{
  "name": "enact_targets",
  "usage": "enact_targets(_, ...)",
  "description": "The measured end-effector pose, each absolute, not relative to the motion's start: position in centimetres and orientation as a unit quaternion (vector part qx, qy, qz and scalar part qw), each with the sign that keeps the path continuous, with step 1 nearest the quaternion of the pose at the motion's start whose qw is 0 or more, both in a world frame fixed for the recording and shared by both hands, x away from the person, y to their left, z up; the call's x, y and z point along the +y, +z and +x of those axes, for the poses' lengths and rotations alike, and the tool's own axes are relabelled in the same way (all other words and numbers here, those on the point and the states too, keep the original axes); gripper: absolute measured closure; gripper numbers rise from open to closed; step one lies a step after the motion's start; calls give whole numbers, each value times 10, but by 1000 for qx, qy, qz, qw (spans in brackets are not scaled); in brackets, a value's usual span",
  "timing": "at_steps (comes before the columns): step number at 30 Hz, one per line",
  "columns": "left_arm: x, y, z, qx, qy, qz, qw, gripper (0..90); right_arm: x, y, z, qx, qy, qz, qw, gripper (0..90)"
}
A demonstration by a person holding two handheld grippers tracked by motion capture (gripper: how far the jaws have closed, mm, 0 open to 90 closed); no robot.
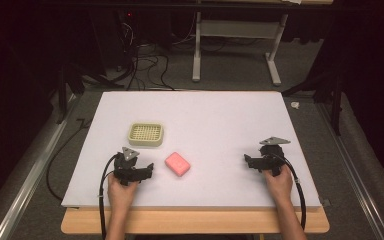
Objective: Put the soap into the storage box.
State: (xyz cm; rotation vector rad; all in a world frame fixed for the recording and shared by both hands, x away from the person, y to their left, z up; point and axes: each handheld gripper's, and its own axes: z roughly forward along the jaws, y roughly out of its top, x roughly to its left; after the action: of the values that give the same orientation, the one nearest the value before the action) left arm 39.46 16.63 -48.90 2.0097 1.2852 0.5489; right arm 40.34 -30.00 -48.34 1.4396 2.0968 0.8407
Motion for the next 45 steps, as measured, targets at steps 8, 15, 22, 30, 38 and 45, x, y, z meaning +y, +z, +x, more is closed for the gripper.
enact_targets(8,166,-489,394,494,213,772,340,155,-300,-483,403,761,306,524,229,150)
enact_targets(15,167,-489,395,495,210,771,341,155,-300,-483,403,761,306,524,229,150)
enact_targets(22,167,-488,396,495,204,772,341,155,-300,-483,403,761,307,525,228,150)
enact_targets(30,167,-487,396,498,206,771,339,152,-300,-483,404,761,307,525,228,150)
enact_targets(38,164,-477,393,488,210,769,356,145,-300,-483,404,761,306,525,229,149)
enact_targets(45,160,-469,388,474,207,771,372,142,-300,-483,404,761,307,524,228,150)
